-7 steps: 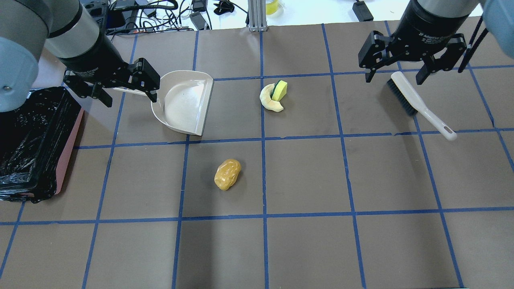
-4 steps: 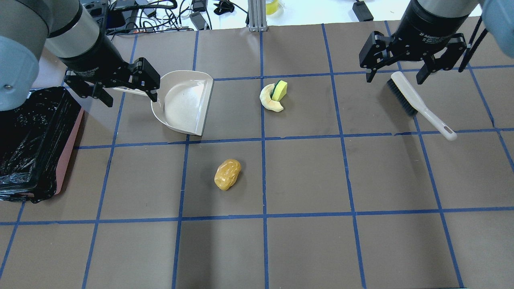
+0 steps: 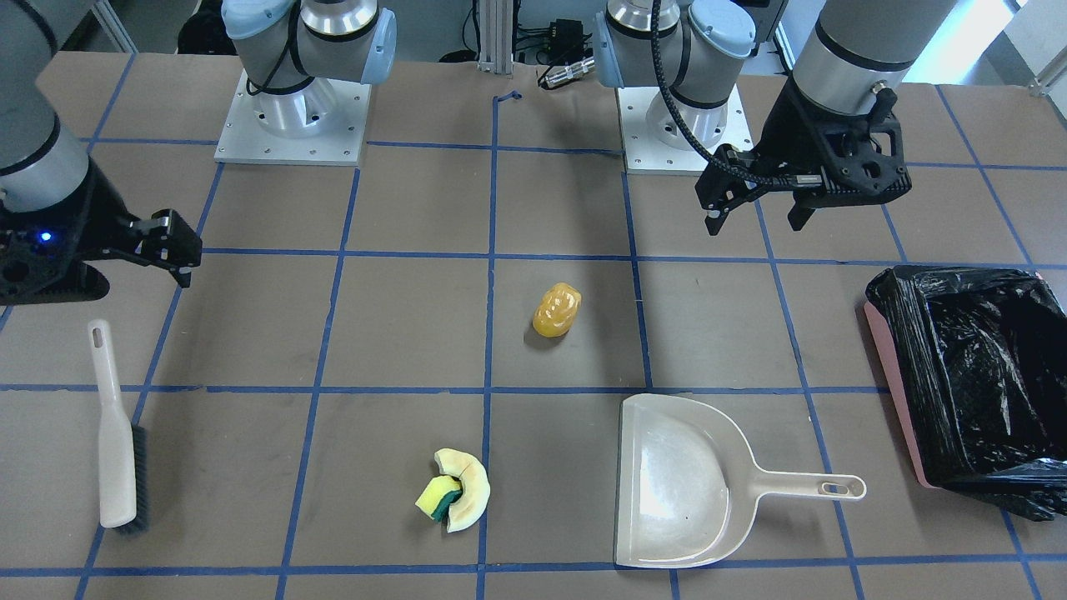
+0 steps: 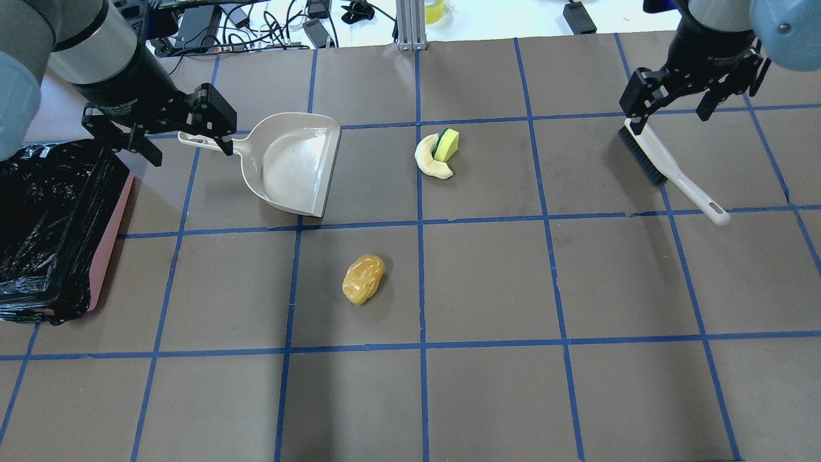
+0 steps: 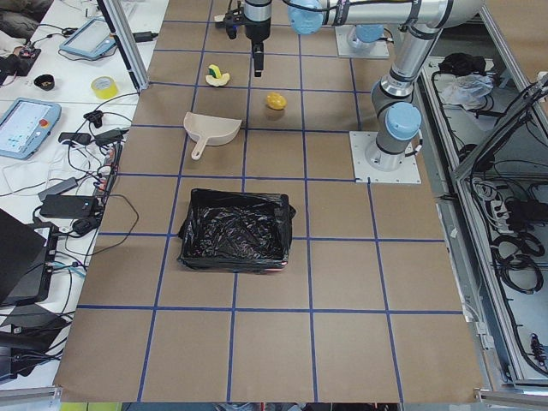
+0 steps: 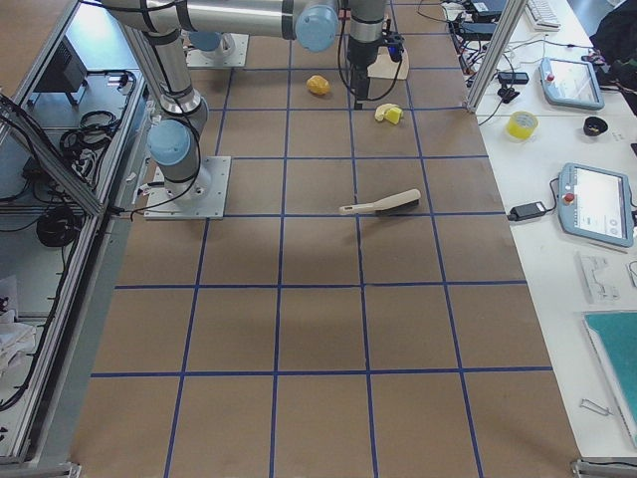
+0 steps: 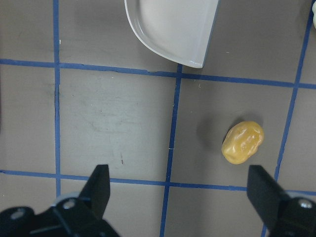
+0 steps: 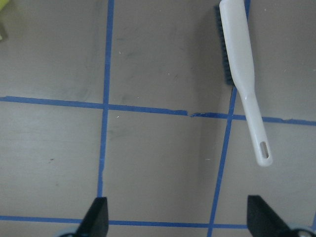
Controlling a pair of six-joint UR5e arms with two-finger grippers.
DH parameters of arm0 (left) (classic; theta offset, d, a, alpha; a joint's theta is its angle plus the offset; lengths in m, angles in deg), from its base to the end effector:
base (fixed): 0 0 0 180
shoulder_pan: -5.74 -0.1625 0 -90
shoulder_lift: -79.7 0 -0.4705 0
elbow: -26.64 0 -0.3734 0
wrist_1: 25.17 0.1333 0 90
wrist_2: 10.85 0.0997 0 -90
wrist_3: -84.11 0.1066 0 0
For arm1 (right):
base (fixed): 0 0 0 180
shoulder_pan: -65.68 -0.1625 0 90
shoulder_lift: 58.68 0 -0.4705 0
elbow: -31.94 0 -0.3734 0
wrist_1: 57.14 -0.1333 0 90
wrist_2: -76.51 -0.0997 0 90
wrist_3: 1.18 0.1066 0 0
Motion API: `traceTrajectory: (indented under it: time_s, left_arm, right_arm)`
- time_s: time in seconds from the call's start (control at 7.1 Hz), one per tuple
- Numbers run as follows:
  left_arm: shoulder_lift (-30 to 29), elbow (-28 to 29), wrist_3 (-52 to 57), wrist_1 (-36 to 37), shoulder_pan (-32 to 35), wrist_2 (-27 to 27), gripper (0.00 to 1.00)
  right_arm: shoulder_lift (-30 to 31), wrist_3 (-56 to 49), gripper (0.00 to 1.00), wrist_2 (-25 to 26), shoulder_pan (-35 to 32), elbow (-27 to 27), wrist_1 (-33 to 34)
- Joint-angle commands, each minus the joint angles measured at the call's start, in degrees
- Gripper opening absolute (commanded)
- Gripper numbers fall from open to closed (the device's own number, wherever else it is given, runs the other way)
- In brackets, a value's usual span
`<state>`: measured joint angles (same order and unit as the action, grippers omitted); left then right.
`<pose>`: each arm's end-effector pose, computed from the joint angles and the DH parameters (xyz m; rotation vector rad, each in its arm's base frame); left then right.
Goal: Sweep and dump trash into bin
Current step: 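Grasp the beige dustpan handle with the left gripper while the right descends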
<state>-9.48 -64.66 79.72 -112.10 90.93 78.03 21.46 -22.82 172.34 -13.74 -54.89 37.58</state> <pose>-0.0954 -0.4808 0.5279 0.2496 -3.1114 0.0707 0.0199 -0.5606 0.4731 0.2968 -3.0375 -0.0935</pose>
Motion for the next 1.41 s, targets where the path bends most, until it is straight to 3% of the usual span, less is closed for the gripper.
traceTrajectory:
  time_s: [0.0,0.14,0.42,0.7,0.84,0.99,1.27]
  left_arm:
    - [-4.39,0.69,-15.39,9.25,-0.90,-0.02,1.00]
    - [-5.99,0.86,-23.31,13.07,-0.90,-0.02,1.00]
    - [-7.14,0.16,-39.05,14.60,-2.48,-0.28,1.00]
    - [-8.89,-0.63,-43.49,17.04,-3.36,0.94,1.00]
    - [-11.60,-0.63,-50.04,21.58,-3.54,1.64,1.00]
    - [-15.11,0.59,-53.94,22.94,-3.72,5.30,0.99]
    - [-21.53,5.40,-63.16,27.25,-3.54,6.13,0.98]
  right_arm:
    - [-5.42,-18.27,1.00,0.67,7.74,-2.01,5.11]
    - [-6.31,-21.74,1.00,0.41,11.00,-4.90,6.35]
    - [-6.84,-28.07,1.00,1.29,11.74,-12.63,15.80]
    - [-8.33,-33.37,1.00,1.20,11.74,-13.98,19.35]
    - [-10.43,-33.56,1.00,1.29,12.00,-14.07,20.41]
    - [-10.88,-33.56,1.00,2.42,12.09,-13.98,21.03]
    - [-10.98,-33.03,0.91,3.84,12.35,-14.07,20.78]
